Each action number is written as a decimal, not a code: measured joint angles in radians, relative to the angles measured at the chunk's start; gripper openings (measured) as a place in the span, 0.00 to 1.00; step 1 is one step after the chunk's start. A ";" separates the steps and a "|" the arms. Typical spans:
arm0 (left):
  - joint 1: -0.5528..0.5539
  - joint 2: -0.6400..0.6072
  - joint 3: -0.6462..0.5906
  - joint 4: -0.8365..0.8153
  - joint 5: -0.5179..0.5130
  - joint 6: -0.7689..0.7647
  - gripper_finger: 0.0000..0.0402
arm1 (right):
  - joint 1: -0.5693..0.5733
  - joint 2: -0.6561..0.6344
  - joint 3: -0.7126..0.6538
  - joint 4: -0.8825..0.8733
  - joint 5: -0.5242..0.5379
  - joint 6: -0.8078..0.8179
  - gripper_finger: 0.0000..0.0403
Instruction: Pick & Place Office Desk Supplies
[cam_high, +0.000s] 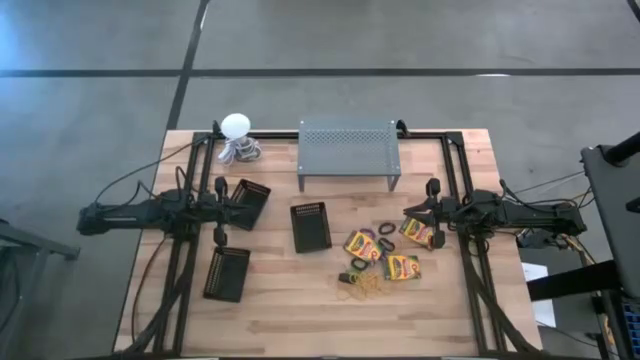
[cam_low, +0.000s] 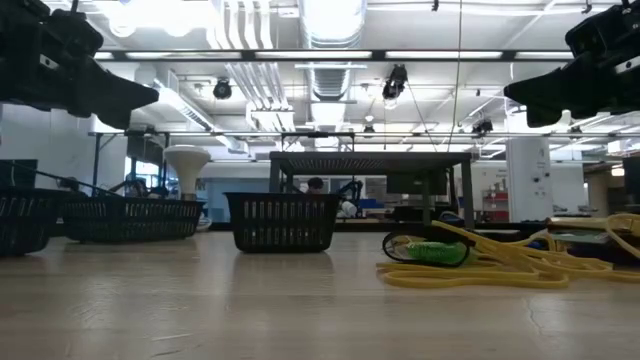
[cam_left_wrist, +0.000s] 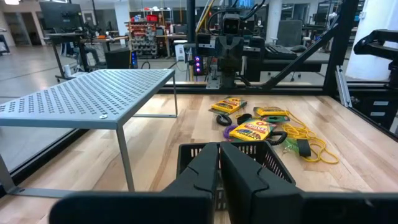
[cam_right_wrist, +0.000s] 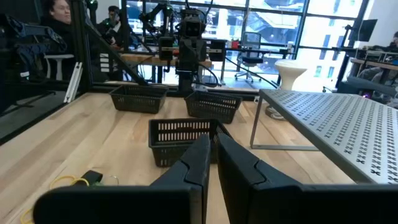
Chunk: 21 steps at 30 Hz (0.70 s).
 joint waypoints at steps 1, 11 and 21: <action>0.000 0.000 0.000 0.000 0.000 0.000 0.06 | 0.000 0.000 0.000 0.000 0.000 0.000 0.07; 0.000 0.000 0.000 0.000 0.000 0.000 0.06 | 0.000 0.000 0.000 0.000 0.000 0.000 0.07; 0.000 0.000 0.000 0.000 0.000 0.000 0.06 | 0.000 0.000 0.000 0.348 0.025 -0.023 0.07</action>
